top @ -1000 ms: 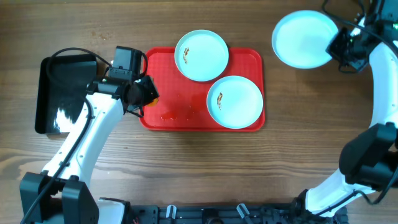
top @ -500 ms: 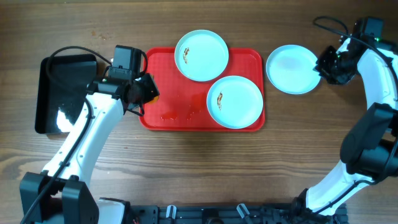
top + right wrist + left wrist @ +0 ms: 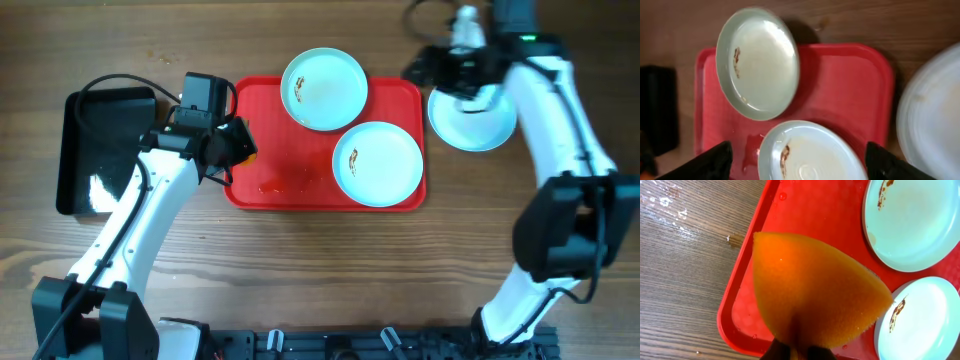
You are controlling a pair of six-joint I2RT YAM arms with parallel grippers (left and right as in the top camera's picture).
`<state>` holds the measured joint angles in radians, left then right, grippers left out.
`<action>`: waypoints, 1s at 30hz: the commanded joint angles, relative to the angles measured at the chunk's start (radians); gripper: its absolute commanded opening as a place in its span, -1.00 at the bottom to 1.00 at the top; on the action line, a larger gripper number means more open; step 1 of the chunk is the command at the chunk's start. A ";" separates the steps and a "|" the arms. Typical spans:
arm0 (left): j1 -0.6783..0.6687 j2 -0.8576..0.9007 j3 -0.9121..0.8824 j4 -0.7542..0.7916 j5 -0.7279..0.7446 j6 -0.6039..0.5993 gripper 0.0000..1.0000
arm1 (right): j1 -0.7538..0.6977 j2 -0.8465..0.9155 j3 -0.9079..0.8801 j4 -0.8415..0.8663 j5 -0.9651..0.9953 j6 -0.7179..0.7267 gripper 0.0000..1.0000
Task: Clean dirty plates on tray and stack at the side
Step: 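Move the right gripper back and grip the upper plate's rim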
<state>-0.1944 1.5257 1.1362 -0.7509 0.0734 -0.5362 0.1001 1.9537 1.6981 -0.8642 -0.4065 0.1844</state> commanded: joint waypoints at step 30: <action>-0.005 -0.003 0.006 -0.002 0.012 0.005 -0.92 | 0.210 0.282 0.000 0.325 0.318 0.294 -0.24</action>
<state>-0.1944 1.5257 1.1362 -0.7551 0.0772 -0.5362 0.3050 2.2086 1.7000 -0.5594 -0.0711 0.4496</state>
